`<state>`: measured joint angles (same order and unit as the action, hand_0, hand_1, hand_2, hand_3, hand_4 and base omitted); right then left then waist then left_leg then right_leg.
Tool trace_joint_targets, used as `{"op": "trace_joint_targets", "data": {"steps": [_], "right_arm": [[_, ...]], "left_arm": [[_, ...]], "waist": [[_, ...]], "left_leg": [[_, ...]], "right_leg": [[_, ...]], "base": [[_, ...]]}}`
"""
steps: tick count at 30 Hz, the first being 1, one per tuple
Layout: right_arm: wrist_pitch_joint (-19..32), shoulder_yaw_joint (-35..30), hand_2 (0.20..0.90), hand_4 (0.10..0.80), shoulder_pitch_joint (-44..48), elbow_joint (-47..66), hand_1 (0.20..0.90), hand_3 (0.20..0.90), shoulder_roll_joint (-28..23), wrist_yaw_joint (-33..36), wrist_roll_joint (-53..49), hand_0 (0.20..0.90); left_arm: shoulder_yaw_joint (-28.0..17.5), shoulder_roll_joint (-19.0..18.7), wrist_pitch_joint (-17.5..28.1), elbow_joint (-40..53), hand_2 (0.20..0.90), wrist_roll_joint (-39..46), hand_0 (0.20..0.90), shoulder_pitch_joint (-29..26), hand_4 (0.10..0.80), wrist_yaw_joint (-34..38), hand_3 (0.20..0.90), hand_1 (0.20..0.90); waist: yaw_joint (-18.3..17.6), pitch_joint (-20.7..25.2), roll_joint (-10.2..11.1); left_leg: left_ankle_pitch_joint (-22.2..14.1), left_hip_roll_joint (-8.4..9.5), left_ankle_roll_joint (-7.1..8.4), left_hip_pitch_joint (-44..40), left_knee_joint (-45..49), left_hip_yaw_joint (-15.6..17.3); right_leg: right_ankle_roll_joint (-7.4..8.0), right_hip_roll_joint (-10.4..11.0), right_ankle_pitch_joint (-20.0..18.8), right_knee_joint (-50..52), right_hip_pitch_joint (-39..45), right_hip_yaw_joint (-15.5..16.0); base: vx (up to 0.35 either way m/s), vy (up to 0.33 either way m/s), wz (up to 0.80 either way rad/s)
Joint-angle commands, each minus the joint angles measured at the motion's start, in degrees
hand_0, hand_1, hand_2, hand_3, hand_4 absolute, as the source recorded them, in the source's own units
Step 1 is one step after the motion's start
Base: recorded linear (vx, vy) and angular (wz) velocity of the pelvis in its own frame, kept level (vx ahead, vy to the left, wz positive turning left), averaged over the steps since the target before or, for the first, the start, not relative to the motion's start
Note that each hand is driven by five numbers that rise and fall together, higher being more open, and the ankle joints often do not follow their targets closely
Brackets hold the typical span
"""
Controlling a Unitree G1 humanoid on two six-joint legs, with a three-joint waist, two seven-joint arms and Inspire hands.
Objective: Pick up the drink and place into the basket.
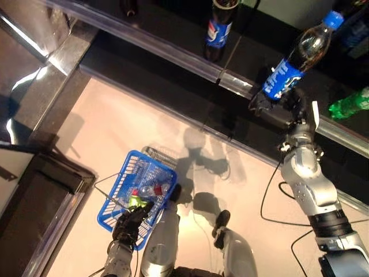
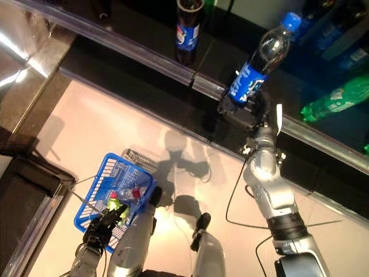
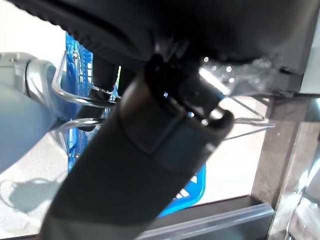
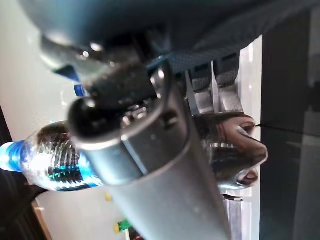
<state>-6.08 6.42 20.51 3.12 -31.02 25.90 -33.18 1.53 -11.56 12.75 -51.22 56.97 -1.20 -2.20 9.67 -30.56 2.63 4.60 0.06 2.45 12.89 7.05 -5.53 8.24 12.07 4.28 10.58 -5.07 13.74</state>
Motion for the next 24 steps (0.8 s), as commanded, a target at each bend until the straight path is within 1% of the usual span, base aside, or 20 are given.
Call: {"op": "trace_joint_targets", "data": {"steps": [1,3,6,10,12,15,16,18,21,23,24], "right_arm": [[14.77,-6.16,0.300,0.100,-1.88,15.35,0.300,0.200,-1.51,-6.68,1.34,0.300],[15.88,-5.85,0.300,0.100,-5.82,16.42,0.300,0.200,-0.23,-10.16,0.96,0.300],[16.58,-4.19,0.300,0.100,-11.26,18.40,0.300,0.200,1.03,-14.34,0.06,0.300],[17.28,-0.26,0.300,0.100,-14.10,20.69,0.300,0.200,1.55,-17.04,0.63,0.300],[17.83,1.96,0.300,0.100,-14.18,21.17,0.300,0.200,1.32,-17.71,1.36,0.300],[17.99,4.25,0.300,0.100,-13.80,22.11,0.300,0.200,0.76,-17.99,2.42,0.300],[18.06,5.67,0.300,0.100,-13.34,22.53,0.300,0.200,0.39,-17.62,3.07,0.300],[18.03,7.50,0.300,0.100,-12.71,22.52,0.300,0.200,0.18,-17.12,3.19,0.300],[17.84,10.00,0.300,0.100,-12.06,22.94,0.300,0.200,0.13,-16.48,3.66,0.300],[18.18,11.55,0.300,0.100,-11.68,23.18,0.300,0.200,-0.05,-15.10,4.63,0.300],[18.28,11.81,0.300,0.100,-11.60,23.19,0.300,0.200,-0.04,-14.96,4.84,0.300]], "left_arm": [[-3.51,-2.58,8.73,5.99,0.300,-0.99,0.300,5.63,0.100,-2.36,0.200,0.300],[-3.59,-2.05,9.26,7.78,0.300,-1.03,0.300,6.47,0.100,-3.07,0.200,0.300],[-2.73,-1.65,9.60,13.08,0.300,-1.30,0.300,8.10,0.100,-4.00,0.200,0.300],[0.06,-3.11,9.51,22.62,0.300,-2.32,0.300,9.91,0.100,-5.61,0.200,0.300],[1.74,-4.62,8.93,28.43,0.300,-1.81,0.300,10.57,0.100,-6.56,0.200,0.300],[2.96,-6.46,7.82,35.12,0.300,-1.47,0.300,11.04,0.100,-7.55,0.200,0.300],[3.84,-7.50,7.02,39.20,0.300,-1.39,0.300,11.06,0.100,-8.20,0.200,0.300],[4.80,-9.03,6.17,44.19,0.300,-1.56,0.300,11.03,0.100,-9.49,0.200,0.300],[6.00,-10.56,5.34,50.18,0.300,-1.04,0.300,11.61,0.100,-12.61,0.200,0.300],[6.73,-11.80,3.91,54.22,0.300,-0.71,0.300,12.11,0.100,-13.54,0.200,0.300],[6.83,-11.97,3.68,54.69,0.300,-0.30,0.300,12.18,0.100,-14.14,0.200,0.300]], "waist": [[-2.85,13.71,0.30],[-3.30,14.80,0.29],[-3.80,16.60,0.02],[-3.76,17.89,-0.65],[-3.43,18.00,-1.15],[-2.96,17.79,-1.68],[-2.59,17.52,-2.01],[-2.04,17.13,-2.40],[-1.12,16.69,-2.80],[-0.40,16.35,-2.91],[-0.28,16.29,-2.93]], "left_leg": [[-5.64,-0.95,0.22,-4.30,3.00,1.76],[-5.69,-1.25,0.28,-5.30,2.56,2.07],[-5.64,-1.84,0.42,-6.82,1.94,2.40],[-5.36,-2.15,0.64,-8.15,1.35,1.87],[-5.10,-2.14,0.75,-8.38,1.16,1.25],[-4.79,-2.02,0.86,-8.23,1.26,0.58],[-4.72,-1.92,0.89,-8.07,1.50,0.10],[-4.46,-1.69,1.00,-7.91,1.69,-0.81],[-4.13,-1.30,1.00,-7.83,1.63,-2.02],[-3.92,-1.03,0.97,-7.69,1.63,-2.83],[-3.88,-0.99,0.96,-7.67,1.63,-2.98]], "right_leg": [[-3.34,-2.23,-0.49,1.39,1.43,-1.06],[-3.28,-2.37,-0.38,1.18,2.14,-1.34],[-3.28,-2.71,-0.21,1.06,3.21,-1.77],[-3.54,-3.24,0.06,0.71,4.47,-2.39],[-3.70,-3.47,0.24,0.71,4.75,-2.48],[-3.89,-3.65,0.42,0.87,4.83,-2.46],[-4.02,-3.64,0.60,1.18,4.82,-2.33],[-4.10,-3.59,0.74,1.53,4.90,-1.96],[-4.07,-3.39,0.92,1.85,5.03,-1.44],[-3.96,-3.23,0.88,2.02,5.01,-1.03],[-3.93,-3.19,0.87,2.06,5.00,-0.94]], "base": [[0.060,0.002,-0.10],[0.038,0.005,-0.11],[0.049,0.006,-0.08],[0.013,0.012,-0.14],[-0.016,0.012,0.01],[-0.042,0.032,0.01],[-0.059,0.039,0.01],[-0.056,0.036,0.01],[-0.037,0.029,0.11],[-0.035,0.012,0.22],[-0.037,0.001,0.18]]}}
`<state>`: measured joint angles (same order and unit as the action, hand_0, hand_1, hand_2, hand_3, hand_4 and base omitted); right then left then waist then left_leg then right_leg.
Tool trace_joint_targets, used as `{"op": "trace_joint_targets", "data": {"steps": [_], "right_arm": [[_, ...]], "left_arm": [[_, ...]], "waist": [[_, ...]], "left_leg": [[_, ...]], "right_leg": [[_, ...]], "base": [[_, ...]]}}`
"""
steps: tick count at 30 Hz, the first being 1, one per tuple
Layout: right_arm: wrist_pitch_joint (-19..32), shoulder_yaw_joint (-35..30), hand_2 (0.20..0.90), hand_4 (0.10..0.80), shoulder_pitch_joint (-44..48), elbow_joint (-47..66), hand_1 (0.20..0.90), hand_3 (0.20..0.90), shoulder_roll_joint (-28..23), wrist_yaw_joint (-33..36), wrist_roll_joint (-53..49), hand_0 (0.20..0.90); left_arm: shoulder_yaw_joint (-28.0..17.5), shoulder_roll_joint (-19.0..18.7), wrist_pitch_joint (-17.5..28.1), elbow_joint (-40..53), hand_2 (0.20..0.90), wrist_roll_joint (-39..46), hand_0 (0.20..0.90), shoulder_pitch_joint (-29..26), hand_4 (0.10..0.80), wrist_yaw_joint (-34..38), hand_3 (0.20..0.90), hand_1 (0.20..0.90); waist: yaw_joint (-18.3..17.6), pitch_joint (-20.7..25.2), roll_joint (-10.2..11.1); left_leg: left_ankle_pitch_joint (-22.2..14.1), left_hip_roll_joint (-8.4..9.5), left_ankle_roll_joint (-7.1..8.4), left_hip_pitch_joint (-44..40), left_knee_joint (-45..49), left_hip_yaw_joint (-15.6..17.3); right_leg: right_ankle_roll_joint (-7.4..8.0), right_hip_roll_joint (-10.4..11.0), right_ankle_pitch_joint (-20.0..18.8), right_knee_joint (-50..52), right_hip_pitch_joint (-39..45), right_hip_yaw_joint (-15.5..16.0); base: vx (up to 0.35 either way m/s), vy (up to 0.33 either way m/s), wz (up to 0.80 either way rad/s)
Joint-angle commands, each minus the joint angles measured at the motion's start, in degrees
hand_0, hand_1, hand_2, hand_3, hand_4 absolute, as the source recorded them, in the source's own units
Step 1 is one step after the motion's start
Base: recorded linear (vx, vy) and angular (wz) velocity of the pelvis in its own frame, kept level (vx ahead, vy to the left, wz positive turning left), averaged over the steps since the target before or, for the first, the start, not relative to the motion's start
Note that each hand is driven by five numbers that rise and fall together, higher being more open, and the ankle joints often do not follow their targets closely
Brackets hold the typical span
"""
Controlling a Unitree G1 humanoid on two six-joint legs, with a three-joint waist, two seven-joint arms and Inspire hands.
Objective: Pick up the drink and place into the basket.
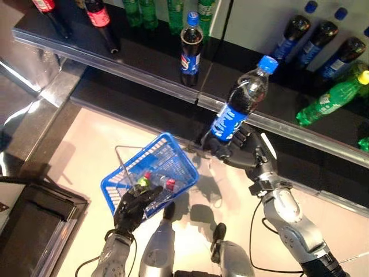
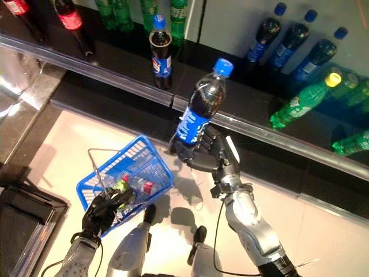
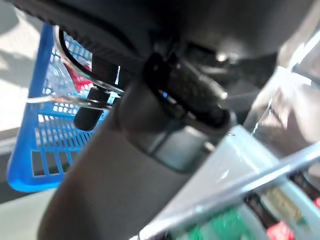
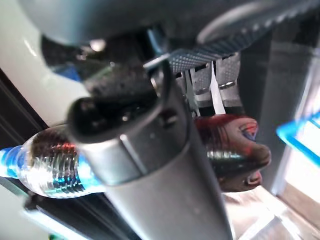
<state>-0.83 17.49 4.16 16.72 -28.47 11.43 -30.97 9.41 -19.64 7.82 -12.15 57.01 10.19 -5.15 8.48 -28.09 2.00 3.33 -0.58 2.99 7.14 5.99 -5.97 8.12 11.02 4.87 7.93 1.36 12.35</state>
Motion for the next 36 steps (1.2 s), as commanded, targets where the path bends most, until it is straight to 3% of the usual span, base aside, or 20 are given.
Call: {"op": "trace_joint_targets", "data": {"steps": [1,14,30,36], "right_arm": [[13.01,1.86,0.300,0.100,5.46,9.66,0.300,0.200,-2.62,0.84,3.02,0.300],[10.81,10.10,0.300,0.100,12.58,3.12,0.300,0.200,0.32,10.63,1.68,0.300],[5.56,20.04,0.300,0.100,16.99,-12.10,0.300,0.200,9.45,13.80,3.59,0.300],[3.85,21.99,0.300,0.100,18.24,-21.08,0.300,0.200,12.47,15.23,8.19,0.300]], "left_arm": [[-0.42,-4.48,7.67,17.90,0.300,0.19,0.300,0.70,0.100,-11.70,0.200,0.300],[2.11,-10.11,3.70,29.62,0.300,2.41,0.300,-1.92,0.100,-17.56,0.200,0.300],[7.84,-10.35,-1.12,35.19,0.300,5.97,0.300,-11.17,0.100,-24.48,0.200,0.300],[7.31,-9.72,-2.88,37.16,0.300,7.76,0.300,-12.37,0.100,-27.85,0.200,0.300]], "waist": [[1.41,13.62,-2.33],[5.55,13.49,-2.75],[7.65,13.05,-3.23],[9.19,12.92,-3.68]], "left_leg": [[-2.47,-0.19,0.40,-1.70,2.77,-2.99],[-1.97,1.25,0.39,-1.53,3.11,-7.25],[-1.65,2.59,0.54,-0.25,3.46,-10.67],[-1.80,3.32,0.50,0.34,4.16,-11.76]], "right_leg": [[-3.76,-2.01,0.22,4.70,-1.42,0.79],[-3.18,-0.87,0.05,4.16,0.38,3.99],[-3.28,-0.33,-0.15,3.75,0.32,5.23],[-3.38,0.33,0.02,3.98,0.51,6.36]], "base": [[-0.034,-0.002,0.12],[0.003,-0.004,0.20],[-0.001,-0.002,0.14],[0.015,0.011,0.06]]}}
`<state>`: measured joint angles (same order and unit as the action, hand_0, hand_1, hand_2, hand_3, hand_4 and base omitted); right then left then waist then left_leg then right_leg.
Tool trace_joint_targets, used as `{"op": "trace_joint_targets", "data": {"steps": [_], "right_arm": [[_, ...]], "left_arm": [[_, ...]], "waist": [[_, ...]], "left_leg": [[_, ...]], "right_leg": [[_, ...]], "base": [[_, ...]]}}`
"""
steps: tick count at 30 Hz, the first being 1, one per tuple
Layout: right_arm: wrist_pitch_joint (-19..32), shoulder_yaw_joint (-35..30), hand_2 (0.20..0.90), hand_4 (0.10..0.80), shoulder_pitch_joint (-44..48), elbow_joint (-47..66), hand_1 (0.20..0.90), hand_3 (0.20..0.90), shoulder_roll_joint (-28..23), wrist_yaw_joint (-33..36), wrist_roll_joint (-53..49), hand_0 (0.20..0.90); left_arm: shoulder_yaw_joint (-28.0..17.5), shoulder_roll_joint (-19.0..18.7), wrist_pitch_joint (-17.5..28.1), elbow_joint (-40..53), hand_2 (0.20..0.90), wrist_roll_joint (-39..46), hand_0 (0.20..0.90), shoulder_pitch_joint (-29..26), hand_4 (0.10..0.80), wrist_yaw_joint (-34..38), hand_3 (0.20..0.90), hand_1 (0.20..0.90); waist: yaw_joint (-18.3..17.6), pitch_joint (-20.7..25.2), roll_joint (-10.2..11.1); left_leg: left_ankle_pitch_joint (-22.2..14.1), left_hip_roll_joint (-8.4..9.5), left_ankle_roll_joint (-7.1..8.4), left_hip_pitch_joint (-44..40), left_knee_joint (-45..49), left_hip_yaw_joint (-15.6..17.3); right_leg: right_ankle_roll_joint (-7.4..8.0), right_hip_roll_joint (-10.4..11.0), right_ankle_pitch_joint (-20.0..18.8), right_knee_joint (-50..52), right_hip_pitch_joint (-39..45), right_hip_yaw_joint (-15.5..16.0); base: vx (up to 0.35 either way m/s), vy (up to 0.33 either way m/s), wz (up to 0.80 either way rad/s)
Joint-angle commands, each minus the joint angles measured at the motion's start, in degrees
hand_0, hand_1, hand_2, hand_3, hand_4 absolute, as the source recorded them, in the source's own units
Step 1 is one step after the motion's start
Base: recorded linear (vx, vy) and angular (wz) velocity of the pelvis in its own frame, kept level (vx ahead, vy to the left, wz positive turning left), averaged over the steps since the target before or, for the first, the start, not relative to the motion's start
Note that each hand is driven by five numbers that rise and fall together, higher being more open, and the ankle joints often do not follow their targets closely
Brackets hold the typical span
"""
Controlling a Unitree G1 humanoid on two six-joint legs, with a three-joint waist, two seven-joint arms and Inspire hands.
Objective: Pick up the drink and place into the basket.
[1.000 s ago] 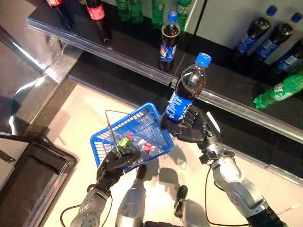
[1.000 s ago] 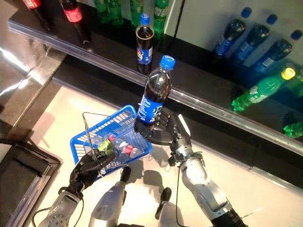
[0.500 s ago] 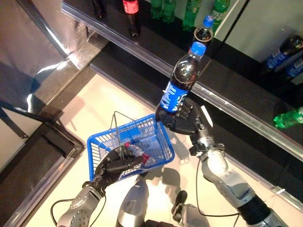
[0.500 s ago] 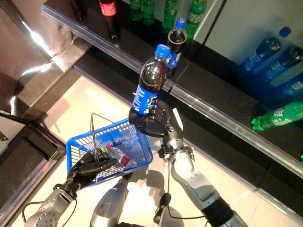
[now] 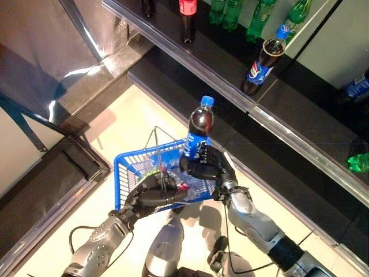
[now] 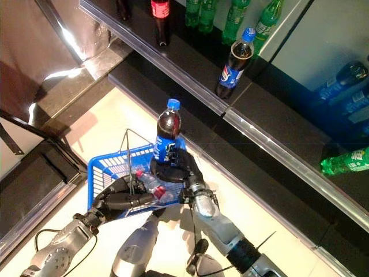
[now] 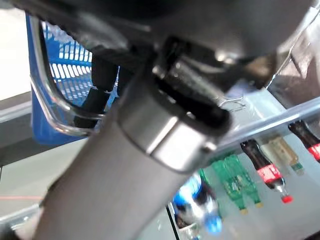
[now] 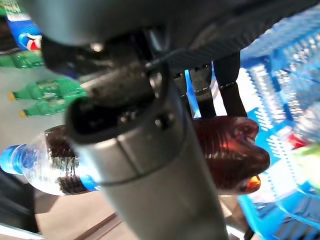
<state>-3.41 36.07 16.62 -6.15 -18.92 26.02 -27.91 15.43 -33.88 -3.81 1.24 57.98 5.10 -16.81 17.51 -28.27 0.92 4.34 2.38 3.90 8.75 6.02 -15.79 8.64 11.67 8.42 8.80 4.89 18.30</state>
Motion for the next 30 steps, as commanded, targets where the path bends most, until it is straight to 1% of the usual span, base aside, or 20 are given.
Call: {"op": "trace_joint_targets", "data": {"steps": [1,4,6,7,9,10,11,13,15,17,18,20,23,24,25,26,27,28,30], "right_arm": [[6.43,3.43,0.300,0.100,5.71,0.53,0.300,0.200,3.28,0.73,5.73,0.300],[6.55,2.66,0.300,0.100,5.30,-6.76,0.300,0.200,5.57,1.43,7.25,0.300],[6.54,2.30,0.300,0.100,5.41,-9.19,0.300,0.200,6.35,1.65,8.76,0.300],[5.03,2.14,0.300,0.100,5.73,-10.84,0.300,0.200,6.91,2.50,10.31,0.300],[4.39,1.88,0.300,0.100,6.84,-15.69,0.300,0.200,7.93,3.53,11.56,0.300],[2.65,1.68,0.300,0.100,7.26,-18.04,0.300,0.200,8.23,4.54,11.96,0.300],[2.50,1.66,0.300,0.100,7.46,-19.86,0.300,0.200,8.30,4.88,11.73,0.300],[0.14,1.24,0.300,0.100,7.98,-24.75,0.300,0.200,8.57,6.13,9.26,0.300],[-0.44,0.79,0.300,0.100,8.05,-27.66,0.300,0.200,8.86,6.23,7.87,0.300],[-1.52,-0.16,0.300,0.100,7.79,-33.88,0.300,0.200,9.96,5.69,5.87,0.300],[-1.41,-0.19,0.300,0.100,7.82,-34.14,0.300,0.200,10.00,5.62,5.83,0.300],[-2.94,-0.39,0.300,0.100,8.52,-39.24,0.300,0.200,11.10,5.13,4.28,0.300],[-5.08,-0.27,0.300,0.100,9.75,-45.42,0.300,0.200,12.12,2.30,3.91,0.300],[-7.68,0.29,0.300,0.100,10.19,-48.28,0.300,0.200,12.40,-0.34,4.21,0.300],[-7.67,0.28,0.300,0.100,10.21,-48.31,0.300,0.200,12.41,-0.36,4.22,0.300],[-11.82,1.42,0.300,0.100,10.56,-50.98,0.300,0.200,12.56,-4.28,5.70,0.300],[-14.90,3.01,0.300,0.100,10.65,-53.00,0.300,0.200,12.57,-7.68,6.69,0.300],[-17.23,4.19,0.300,0.100,10.64,-54.18,0.300,0.200,12.44,-10.06,7.77,0.300],[-19.44,5.54,0.300,0.100,10.32,-55.17,0.300,0.200,12.15,-11.82,7.89,0.300]], "left_arm": [[1.04,4.49,8.64,24.24,0.300,7.05,0.300,-7.27,0.100,-16.87,0.200,0.300],[-0.54,4.32,7.20,27.31,0.300,8.98,0.300,-7.74,0.100,-21.71,0.200,0.300],[-0.78,4.14,6.54,28.48,0.300,10.06,0.300,-8.26,0.100,-23.46,0.200,0.300],[-0.84,4.00,6.37,29.22,0.300,10.70,0.300,-8.90,0.100,-25.51,0.200,0.300],[-0.92,3.19,6.47,30.39,0.300,12.29,0.300,-10.83,0.100,-26.96,0.200,0.300],[-0.95,2.83,7.08,30.75,0.300,12.90,0.300,-12.10,0.100,-27.81,0.200,0.300],[-1.06,2.67,7.22,31.04,0.300,13.18,0.300,-12.84,0.100,-27.86,0.200,0.300],[-1.52,2.14,8.13,32.27,0.300,13.98,0.300,-14.63,0.100,-27.98,0.200,0.300],[-1.75,2.11,8.47,32.64,0.300,14.37,0.300,-15.52,0.100,-27.94,0.200,0.300],[-2.40,2.19,7.85,33.66,0.300,16.63,0.300,-17.02,0.100,-28.19,0.200,0.300],[-2.41,2.21,7.81,33.71,0.300,16.65,0.300,-17.08,0.100,-28.16,0.200,0.300],[-2.13,2.35,7.72,34.91,0.300,17.09,0.300,-18.82,0.100,-28.89,0.200,0.300],[-1.62,2.61,7.41,35.89,0.300,16.83,0.300,-21.16,0.100,-28.00,0.200,0.300],[-1.37,2.64,7.40,36.15,0.300,16.54,0.300,-22.23,0.100,-27.31,0.200,0.300],[-1.36,2.64,7.40,36.16,0.300,16.54,0.300,-22.24,0.100,-27.30,0.200,0.300],[-1.38,2.81,7.29,36.36,0.300,15.76,0.300,-22.92,0.100,-26.73,0.200,0.300],[-1.16,2.80,7.33,36.57,0.300,15.26,0.300,-23.58,0.100,-26.03,0.200,0.300],[-1.07,2.84,7.30,36.70,0.300,14.94,0.300,-23.92,0.100,-25.43,0.200,0.300],[-1.23,2.87,7.26,36.76,0.300,14.58,0.300,-23.71,0.100,-24.83,0.200,0.300]], "waist": [[0.39,13.08,-2.68],[1.61,12.71,-3.06],[2.02,12.51,-3.19],[2.45,12.21,-3.28],[2.85,12.13,-3.26],[3.11,11.89,-3.23],[3.23,11.97,-3.17],[3.57,12.08,-3.04],[3.73,12.03,-3.00],[4.15,12.06,-2.98],[4.18,12.05,-2.98],[4.63,11.83,-2.93],[4.99,11.66,-2.81],[4.99,11.73,-2.67],[4.99,11.74,-2.66],[5.30,11.54,-2.51],[5.46,11.44,-2.34],[5.50,11.49,-2.21],[5.81,11.27,-2.12]], "left_leg": [[-2.82,0.49,-0.41,-1.16,4.25,-2.09],[-2.88,1.13,-0.50,-0.67,4.66,-3.02],[-2.89,1.40,-0.55,-0.44,4.75,-3.40],[-3.05,1.59,-0.57,-0.43,4.93,-3.52],[-2.98,1.89,-0.60,-0.01,4.97,-3.89],[-3.17,1.96,-0.59,-0.07,5.12,-3.82],[-3.21,2.00,-0.57,-0.03,5.16,-3.87],[-3.33,2.13,-0.55,0.20,5.31,-4.01],[-3.52,2.20,-0.53,0.36,5.60,-3.99],[-3.85,2.27,-0.54,0.52,5.92,-4.13],[-3.87,2.27,-0.54,0.52,5.94,-4.13],[-4.01,2.32,-0.64,0.64,6.01,-4.31],[-4.05,2.44,-0.81,0.68,5.86,-4.49],[-3.87,2.51,-0.83,0.93,5.71,-4.66],[-3.87,2.51,-0.83,0.95,5.72,-4.66],[-3.98,2.49,-0.86,0.88,5.75,-4.47],[-3.92,2.51,-0.89,0.98,5.71,-4.46],[-3.72,2.52,-0.92,1.16,5.60,-4.58],[-3.80,2.41,-0.94,0.92,5.61,-4.48]], "right_leg": [[-3.92,-0.25,-3.51,3.16,-3.01,0.56],[-3.89,0.22,-3.44,3.50,-2.96,1.61],[-3.81,0.38,-3.48,3.47,-2.92,1.97],[-3.74,0.52,-3.41,3.56,-2.77,2.05],[-3.55,0.76,-3.59,3.54,-2.90,2.65],[-3.48,0.90,-3.51,3.74,-2.84,2.75],[-3.41,0.94,-3.53,3.69,-2.76,2.88],[-3.27,1.05,-3.52,3.72,-2.73,3.12],[-3.27,1.12,-3.43,3.94,-2.79,3.20],[-3.20,1.17,-3.29,4.10,-2.73,3.32],[-3.20,1.18,-3.28,4.11,-2.73,3.32],[-3.08,1.17,-3.29,4.23,-2.83,3.24],[-3.00,1.10,-3.31,4.36,-3.03,3.14],[-2.95,1.09,-3.50,4.19,-3.23,3.26],[-2.95,1.09,-3.50,4.19,-3.25,3.27],[-2.93,1.07,-3.41,4.31,-3.25,3.11],[-2.94,1.03,-3.44,4.31,-3.37,3.14],[-2.95,1.01,-3.59,4.24,-3.51,3.37],[-3.05,0.97,-3.43,4.52,-3.41,3.39]], "base": [[0.033,0.014,0.12],[0.024,0.009,0.11],[0.005,0.000,0.10],[0.011,0.000,0.09],[0.018,-0.006,0.16],[0.025,-0.013,0.15],[0.036,-0.013,0.09],[0.040,-0.011,0.04],[0.033,-0.009,0.05],[0.045,-0.014,0.00],[0.045,-0.025,0.01],[0.033,-0.035,0.01],[0.022,-0.033,0.05],[0.012,-0.021,0.09],[0.013,-0.035,0.06],[0.007,-0.038,0.03],[0.006,-0.048,0.01],[0.004,-0.036,0.01],[0.000,0.000,0.00]]}}
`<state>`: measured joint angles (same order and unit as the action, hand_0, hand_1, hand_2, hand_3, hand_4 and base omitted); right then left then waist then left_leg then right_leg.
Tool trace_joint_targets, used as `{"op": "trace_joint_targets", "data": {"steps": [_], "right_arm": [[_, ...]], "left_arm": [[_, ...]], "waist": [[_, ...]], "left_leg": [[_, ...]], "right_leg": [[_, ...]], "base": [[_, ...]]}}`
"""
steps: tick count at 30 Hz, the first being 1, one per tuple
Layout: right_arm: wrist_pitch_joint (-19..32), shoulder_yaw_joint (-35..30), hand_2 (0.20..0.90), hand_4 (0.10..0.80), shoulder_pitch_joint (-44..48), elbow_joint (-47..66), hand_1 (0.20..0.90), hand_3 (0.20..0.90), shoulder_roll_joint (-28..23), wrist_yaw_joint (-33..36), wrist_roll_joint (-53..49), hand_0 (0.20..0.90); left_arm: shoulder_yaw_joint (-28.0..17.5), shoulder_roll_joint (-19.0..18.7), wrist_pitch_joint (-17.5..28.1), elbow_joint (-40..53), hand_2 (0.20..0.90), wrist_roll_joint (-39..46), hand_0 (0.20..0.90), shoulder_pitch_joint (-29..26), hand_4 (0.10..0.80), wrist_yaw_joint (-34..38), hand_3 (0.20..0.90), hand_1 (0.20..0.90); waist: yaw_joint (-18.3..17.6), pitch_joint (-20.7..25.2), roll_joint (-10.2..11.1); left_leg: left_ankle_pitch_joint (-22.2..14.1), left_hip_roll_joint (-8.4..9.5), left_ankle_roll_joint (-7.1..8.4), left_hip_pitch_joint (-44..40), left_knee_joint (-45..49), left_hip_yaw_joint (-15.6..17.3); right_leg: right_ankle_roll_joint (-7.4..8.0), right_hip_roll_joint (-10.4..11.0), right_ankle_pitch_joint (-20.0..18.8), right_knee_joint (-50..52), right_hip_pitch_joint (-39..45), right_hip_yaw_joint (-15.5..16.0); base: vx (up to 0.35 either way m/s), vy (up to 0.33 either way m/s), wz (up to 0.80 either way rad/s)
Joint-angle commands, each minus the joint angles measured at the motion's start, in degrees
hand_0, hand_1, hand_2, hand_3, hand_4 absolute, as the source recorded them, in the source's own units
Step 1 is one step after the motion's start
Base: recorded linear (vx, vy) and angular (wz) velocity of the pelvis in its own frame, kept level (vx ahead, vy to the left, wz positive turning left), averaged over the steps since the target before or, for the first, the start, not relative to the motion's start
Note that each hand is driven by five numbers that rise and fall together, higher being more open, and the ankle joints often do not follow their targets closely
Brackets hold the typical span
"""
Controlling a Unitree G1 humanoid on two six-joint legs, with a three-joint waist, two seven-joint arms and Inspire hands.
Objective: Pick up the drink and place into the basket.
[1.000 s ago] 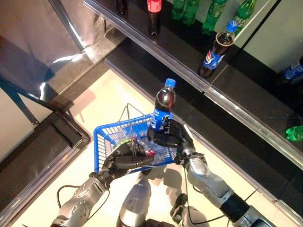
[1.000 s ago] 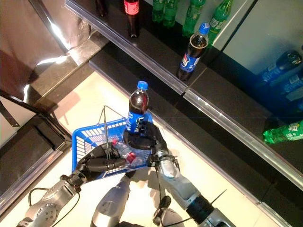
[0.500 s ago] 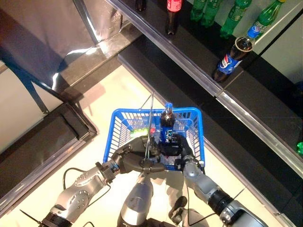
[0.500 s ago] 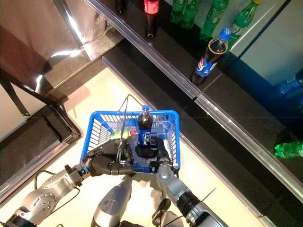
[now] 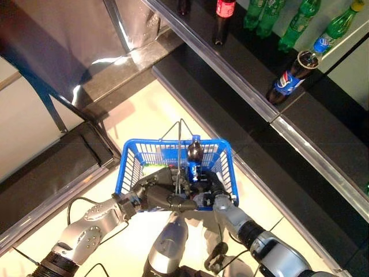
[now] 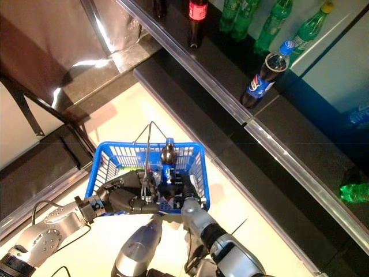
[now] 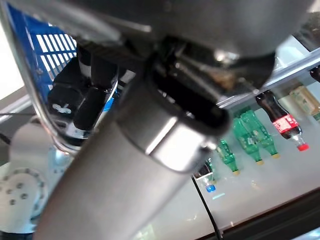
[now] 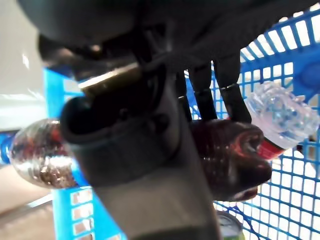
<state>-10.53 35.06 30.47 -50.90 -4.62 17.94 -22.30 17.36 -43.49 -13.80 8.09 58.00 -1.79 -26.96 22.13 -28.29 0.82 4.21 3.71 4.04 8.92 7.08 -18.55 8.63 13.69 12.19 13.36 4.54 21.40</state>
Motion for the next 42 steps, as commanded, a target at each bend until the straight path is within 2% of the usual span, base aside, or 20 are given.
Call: {"op": "trace_joint_targets", "data": {"steps": [1,6,10,11,12,13,15,18,20,21,22,25,28,32,34,38,42], "right_arm": [[-13.91,6.92,0.300,0.100,-3.44,-11.10,0.300,0.200,-2.04,-4.47,1.96,0.300],[-14.08,5.34,0.300,0.100,-2.03,-15.19,0.300,0.200,-0.99,-4.47,1.19,0.300],[-11.46,4.23,0.300,0.100,-2.31,-15.58,0.300,0.200,-0.98,-2.52,-0.66,0.300],[-10.72,3.75,0.493,0.325,-2.41,-15.22,0.493,0.425,-1.06,-1.62,-1.26,0.493],[-9.83,3.39,0.811,0.696,-2.57,-14.72,0.811,0.796,-1.02,-0.37,-1.86,0.811],[-9.70,3.28,0.900,0.800,-2.63,-14.41,0.900,0.900,-1.08,-0.12,-1.94,0.900],[-7.33,2.64,0.900,0.800,-3.60,-11.18,0.900,0.900,-1.55,1.71,-3.03,0.900],[-6.38,2.53,0.900,0.800,-4.93,-5.89,0.900,0.900,-2.16,4.92,-3.67,0.900],[-7.32,1.72,0.900,0.800,-8.08,6.06,0.900,0.900,-4.88,8.66,-4.09,0.900],[-6.95,1.66,0.900,0.800,-8.37,6.79,0.900,0.900,-5.10,8.99,-4.04,0.900],[-7.80,1.08,0.900,0.800,-10.33,12.81,0.900,0.900,-6.26,10.62,-3.93,0.900],[-5.74,-1.80,0.900,0.800,-16.24,25.71,0.900,0.900,-9.13,12.98,-2.85,0.900],[-5.56,-3.26,0.900,0.800,-18.03,31.83,0.900,0.900,-10.72,13.55,-2.22,0.900],[-6.75,-6.78,0.900,0.800,-21.58,44.41,0.900,0.900,-16.01,11.29,0.23,0.900],[-8.22,-10.16,0.900,0.800,-24.95,52.72,0.900,0.900,-19.57,8.33,1.69,0.900],[-9.02,-15.69,0.900,0.800,-29.61,60.70,0.900,0.900,-22.98,2.77,3.08,0.900],[-7.28,-20.20,0.900,0.800,-34.83,65.49,0.900,0.900,-25.40,-2.77,4.23,0.900]], "left_arm": [[-3.46,12.52,16.98,30.05,0.300,14.61,0.300,-16.65,0.100,-14.04,0.200,0.300],[-4.39,13.79,15.25,30.04,0.300,13.73,0.300,-15.55,0.100,-12.37,0.200,0.300],[-5.60,14.07,14.23,29.19,0.300,13.88,0.300,-15.36,0.100,-11.27,0.200,0.300],[-6.00,14.07,14.05,29.09,0.300,13.83,0.300,-15.11,0.100,-10.76,0.200,0.300],[-6.42,14.11,13.96,28.84,0.300,13.58,0.300,-14.72,0.100,-10.52,0.200,0.300],[-6.55,14.16,13.89,28.77,0.300,13.49,0.300,-14.63,0.100,-10.44,0.200,0.300],[-7.71,13.97,13.63,27.84,0.300,13.57,0.300,-14.01,0.100,-9.17,0.200,0.300],[-8.65,13.79,13.79,26.51,0.300,13.02,0.300,-13.28,0.100,-8.67,0.200,0.300],[-10.88,13.24,13.38,24.82,0.300,13.73,0.300,-11.08,0.100,-9.69,0.200,0.300],[-11.02,13.26,13.30,24.72,0.300,13.85,0.300,-10.92,0.100,-9.82,0.200,0.300],[-11.91,13.35,13.42,24.10,0.300,13.56,0.300,-9.84,0.100,-11.07,0.200,0.300],[-13.26,13.37,14.32,23.08,0.300,11.92,0.300,-7.03,0.100,-12.75,0.200,0.300],[-13.53,13.35,14.87,22.09,0.300,11.15,0.300,-6.45,0.100,-12.37,0.200,0.300],[-14.43,13.29,16.74,19.82,0.300,9.48,0.300,-4.24,0.100,-10.86,0.200,0.300],[-16.06,13.95,16.86,17.95,0.300,9.65,0.300,-1.44,0.100,-10.79,0.200,0.300],[-18.30,15.05,18.33,16.05,0.300,9.55,0.300,3.14,0.100,-10.85,0.200,0.300],[-19.45,16.19,19.92,13.40,0.300,8.90,0.300,6.99,0.100,-10.11,0.200,0.300]], "waist": [[1.38,11.33,-1.88],[2.40,11.29,-1.43],[2.67,11.11,-1.03],[2.66,11.15,-0.98],[2.65,11.18,-0.88],[2.64,11.19,-0.83],[2.42,11.33,-0.35],[2.05,11.47,0.12],[0.96,11.72,0.98],[0.73,11.91,1.06],[0.07,12.03,1.38],[-1.76,12.39,2.56],[-2.98,12.92,3.21],[-5.12,13.63,3.87],[-6.70,14.34,4.01],[-8.99,15.71,3.74],[-11.04,17.60,3.35]], "left_leg": [[-3.64,1.09,-1.13,0.63,4.46,-1.76],[-3.64,1.21,-1.32,0.30,4.50,-1.98],[-3.66,1.11,-1.44,0.14,4.52,-1.94],[-3.61,1.09,-1.45,0.00,4.46,-1.98],[-3.57,1.02,-1.48,-0.17,4.33,-1.96],[-3.56,1.00,-1.50,-0.22,4.29,-1.95],[-3.42,0.80,-1.58,-0.56,3.89,-1.88],[-3.27,0.50,-1.57,-0.82,3.41,-1.64],[-2.99,-0.10,-1.51,-1.27,2.63,-0.89],[-2.80,-0.11,-1.53,-1.10,2.50,-0.96],[-2.69,-0.38,-1.48,-1.20,2.20,-0.65],[-2.89,-1.22,-1.56,-2.25,1.60,0.67],[-2.91,-1.72,-1.55,-2.46,1.45,1.45],[-3.15,-2.65,-1.48,-3.68,0.92,3.34],[-3.13,-3.36,-1.38,-4.77,0.11,4.80],[-2.67,-4.45,-1.13,-6.56,-2.08,7.05],[-1.96,-5.47,-0.92,-8.16,-4.63,9.28]], "right_leg": [[-3.07,-1.07,-7.20,-0.03,-2.98,0.36],[-3.27,-1.21,-7.17,0.10,-2.46,0.84],[-3.45,-1.50,-7.04,0.46,-2.35,0.94],[-3.48,-1.59,-7.05,0.55,-2.33,0.88],[-3.50,-1.66,-7.06,0.54,-2.24,0.83],[-3.51,-1.69,-7.07,0.53,-2.21,0.80],[-3.51,-1.99,-7.19,0.32,-2.08,0.57],[-3.45,-2.24,-7.35,0.03,-2.01,0.44],[-3.31,-2.62,-7.58,-0.40,-1.99,-0.06],[-3.28,-2.65,-7.75,-0.59,-2.08,0.05],[-3.29,-2.85,-7.79,-0.70,-2.21,-0.26],[-3.09,-3.29,-7.84,-0.90,-2.09,-1.54],[-3.00,-3.53,-7.99,-1.04,-2.24,-2.10],[-2.73,-3.92,-8.19,-1.27,-2.05,-3.50],[-2.52,-3.97,-8.31,-1.68,-1.76,-4.40],[-2.05,-3.87,-8.79,-3.15,-1.10,-5.74],[-1.56,-3.67,-9.43,-5.17,-0.32,-7.06]], "base": [[0.033,-0.028,0.00],[0.029,-0.023,0.00],[0.000,0.000,0.00],[0.036,-0.008,0.01],[0.000,0.000,0.00],[0.000,0.000,0.00],[0.016,-0.016,0.00],[0.007,-0.010,0.00],[0.000,0.000,0.00],[0.000,0.000,0.00],[0.000,0.000,0.00],[0.019,-0.024,-0.04],[0.022,-0.025,-0.12],[0.017,0.008,-0.15],[0.025,0.053,-0.28],[0.006,0.076,-0.23],[-0.002,0.066,-0.29]]}}
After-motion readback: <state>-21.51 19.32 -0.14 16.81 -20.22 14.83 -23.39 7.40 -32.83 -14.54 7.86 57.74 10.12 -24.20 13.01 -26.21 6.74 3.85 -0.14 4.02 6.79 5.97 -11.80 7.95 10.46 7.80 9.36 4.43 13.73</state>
